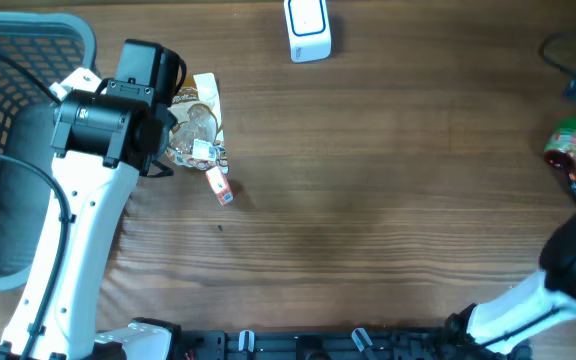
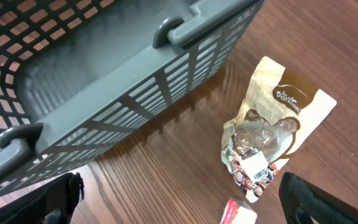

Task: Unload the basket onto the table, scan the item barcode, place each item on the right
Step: 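Carry the jar to the right table edge and release it, then grasp the small orange-white packet beside the Pantree bag with right gripper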

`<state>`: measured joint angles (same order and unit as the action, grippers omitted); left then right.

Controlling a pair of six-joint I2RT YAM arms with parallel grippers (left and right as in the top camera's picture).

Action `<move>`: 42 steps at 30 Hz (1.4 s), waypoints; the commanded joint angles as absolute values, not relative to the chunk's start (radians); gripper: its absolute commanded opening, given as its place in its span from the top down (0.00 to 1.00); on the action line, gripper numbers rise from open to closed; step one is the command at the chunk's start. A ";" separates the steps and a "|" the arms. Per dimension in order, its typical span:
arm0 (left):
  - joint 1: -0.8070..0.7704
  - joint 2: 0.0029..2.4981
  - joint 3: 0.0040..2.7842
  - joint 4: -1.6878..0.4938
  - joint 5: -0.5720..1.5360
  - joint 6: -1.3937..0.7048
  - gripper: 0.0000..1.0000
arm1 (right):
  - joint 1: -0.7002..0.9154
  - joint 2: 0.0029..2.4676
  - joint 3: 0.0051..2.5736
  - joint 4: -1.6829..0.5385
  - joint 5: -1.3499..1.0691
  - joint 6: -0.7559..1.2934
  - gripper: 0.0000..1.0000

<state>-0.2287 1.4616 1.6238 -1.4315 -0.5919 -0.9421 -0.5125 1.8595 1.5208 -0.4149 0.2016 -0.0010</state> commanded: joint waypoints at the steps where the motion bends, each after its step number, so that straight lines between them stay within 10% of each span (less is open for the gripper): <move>1: -0.224 1.465 1.620 -1.431 -0.591 -0.958 0.00 | -0.380 1.715 1.552 -0.482 0.028 -0.029 0.00; 16: -0.224 1.465 1.620 -1.289 -0.691 -0.875 0.00 | 0.465 1.716 1.550 -0.896 -0.233 -0.160 0.00; 42: 0.013 1.190 1.655 -1.276 -0.498 -0.632 0.00 | 0.809 2.050 1.550 -0.533 -0.234 0.001 0.00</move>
<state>0.0082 1.2076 1.6497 -1.2758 -0.5053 -0.6544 0.8001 2.0388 1.5547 -0.5762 -0.2451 -0.0479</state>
